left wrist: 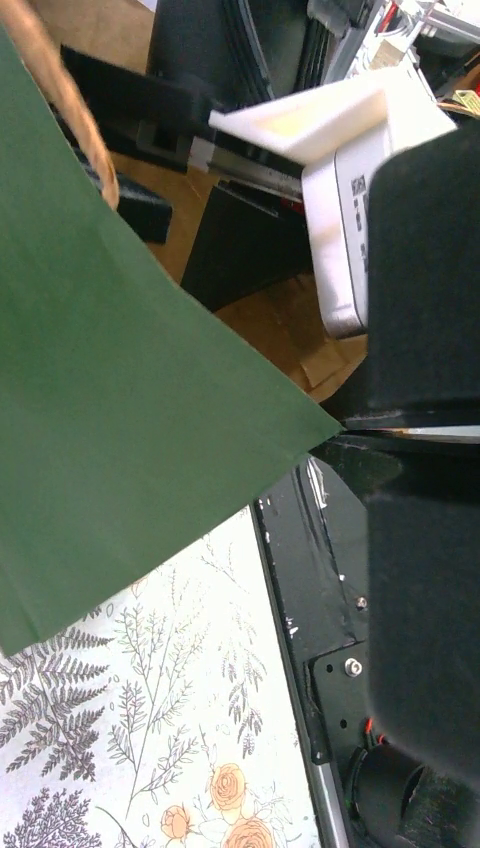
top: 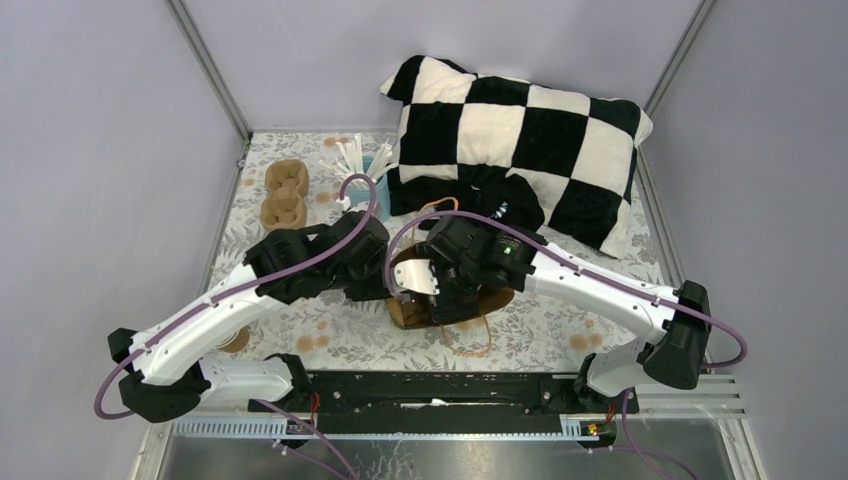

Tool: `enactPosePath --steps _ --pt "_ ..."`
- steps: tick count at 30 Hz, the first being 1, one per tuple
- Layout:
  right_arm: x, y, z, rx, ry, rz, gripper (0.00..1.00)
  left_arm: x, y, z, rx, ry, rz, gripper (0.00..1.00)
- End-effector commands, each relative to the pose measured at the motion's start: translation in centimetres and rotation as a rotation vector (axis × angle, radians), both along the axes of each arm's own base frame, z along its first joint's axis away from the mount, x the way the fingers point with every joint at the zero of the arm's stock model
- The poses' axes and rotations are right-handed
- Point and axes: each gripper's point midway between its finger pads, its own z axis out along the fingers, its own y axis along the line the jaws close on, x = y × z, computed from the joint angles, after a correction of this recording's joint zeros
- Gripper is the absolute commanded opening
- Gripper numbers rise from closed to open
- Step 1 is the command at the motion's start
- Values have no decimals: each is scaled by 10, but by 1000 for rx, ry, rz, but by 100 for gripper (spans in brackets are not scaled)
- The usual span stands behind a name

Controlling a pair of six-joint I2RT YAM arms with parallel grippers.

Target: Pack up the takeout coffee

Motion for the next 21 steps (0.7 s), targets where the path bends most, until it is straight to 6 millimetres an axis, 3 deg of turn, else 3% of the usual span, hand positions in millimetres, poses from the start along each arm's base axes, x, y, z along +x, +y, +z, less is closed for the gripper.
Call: enactPosePath --steps 1,7,17,21 --pt "-6 -15 17 -7 0 -66 100 -3 -3 11 -34 -5 -50 0" --pt "-8 -16 38 40 11 -122 100 1 1 3 -22 10 -54 0" --pt "-21 -21 90 144 58 -230 100 16 1 6 -16 52 -48 0" --pt "-17 -22 126 231 40 -302 100 20 1 9 -27 77 -42 0"
